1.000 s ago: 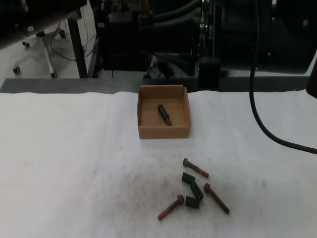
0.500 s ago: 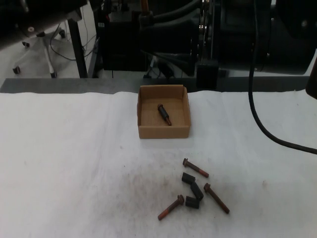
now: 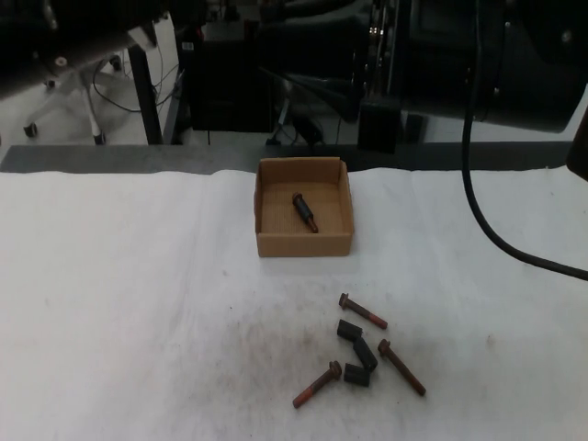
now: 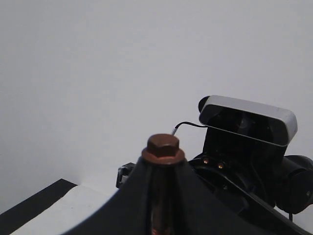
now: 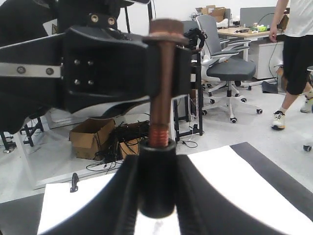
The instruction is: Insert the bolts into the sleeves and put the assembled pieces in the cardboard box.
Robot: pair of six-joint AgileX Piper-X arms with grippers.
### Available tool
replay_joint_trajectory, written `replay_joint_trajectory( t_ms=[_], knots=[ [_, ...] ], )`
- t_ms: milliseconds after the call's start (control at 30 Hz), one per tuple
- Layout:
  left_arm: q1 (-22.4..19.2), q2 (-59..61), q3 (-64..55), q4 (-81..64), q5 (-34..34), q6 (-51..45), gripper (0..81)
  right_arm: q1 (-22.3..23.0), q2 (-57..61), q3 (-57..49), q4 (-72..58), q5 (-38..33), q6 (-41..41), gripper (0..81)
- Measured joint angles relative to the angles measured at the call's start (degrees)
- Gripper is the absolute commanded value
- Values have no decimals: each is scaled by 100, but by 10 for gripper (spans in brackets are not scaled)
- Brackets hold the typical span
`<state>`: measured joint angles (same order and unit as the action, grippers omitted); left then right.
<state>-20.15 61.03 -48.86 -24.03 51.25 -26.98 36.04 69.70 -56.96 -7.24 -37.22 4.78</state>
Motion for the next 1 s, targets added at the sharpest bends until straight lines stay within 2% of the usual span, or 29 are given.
replay_joint_trajectory(
  t_ms=[67, 133, 167, 300, 367, 733, 833, 900, 1000],
  knots=[
    [0, 0, 0, 41, 5, 0, 4, 0, 0, 0, 0, 0, 0, 8],
    [0, 0, 0, 102, 33, 0, 61, 0, 0, 0, 0, 0, 0, 8],
    [0, 0, 0, 127, 61, 0, 123, 0, 0, 0, 0, 0, 0, 8],
    [0, 0, 0, 137, 331, -96, 459, 0, 0, 0, 0, 25, 32, 8],
    [0, 0, 0, 148, 330, -143, 509, 0, 0, 0, 0, 57, 34, 8],
    [0, 0, 0, -218, 300, -388, 505, 0, 0, 0, 0, 129, 39, 8],
    [30, 0, 0, -218, 60, -393, 494, 0, 0, 0, 32, 323, 39, 8],
    [123, 0, 0, -218, -319, -393, 411, 0, 0, 0, 147, 745, 39, 8],
    [277, 0, 0, -129, -727, -253, 136, -10, 0, 0, 367, 1452, 134, 8]
  ],
)
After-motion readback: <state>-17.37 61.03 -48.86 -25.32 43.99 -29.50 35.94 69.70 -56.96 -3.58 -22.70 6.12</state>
